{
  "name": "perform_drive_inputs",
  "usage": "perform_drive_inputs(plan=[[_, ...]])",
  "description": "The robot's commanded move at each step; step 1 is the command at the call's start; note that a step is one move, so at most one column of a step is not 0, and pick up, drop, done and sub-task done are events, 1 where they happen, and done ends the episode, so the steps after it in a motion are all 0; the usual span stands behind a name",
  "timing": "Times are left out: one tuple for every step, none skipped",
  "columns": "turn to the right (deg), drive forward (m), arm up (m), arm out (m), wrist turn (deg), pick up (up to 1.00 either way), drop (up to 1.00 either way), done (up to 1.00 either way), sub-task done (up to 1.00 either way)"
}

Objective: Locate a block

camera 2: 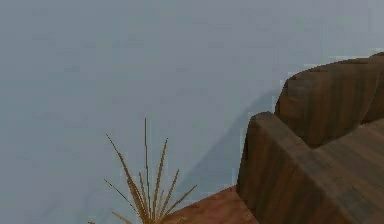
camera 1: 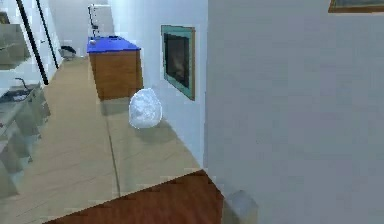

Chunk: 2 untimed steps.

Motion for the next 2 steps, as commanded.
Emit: perform_drive_inputs(plan=[[18.0,0.0,0.0,0.0,0.0,0.0,0.0,0.0,0.0],[0.0,0.0,0.0,0.0,0.0,0.0,0.0,1.0,0.0]])
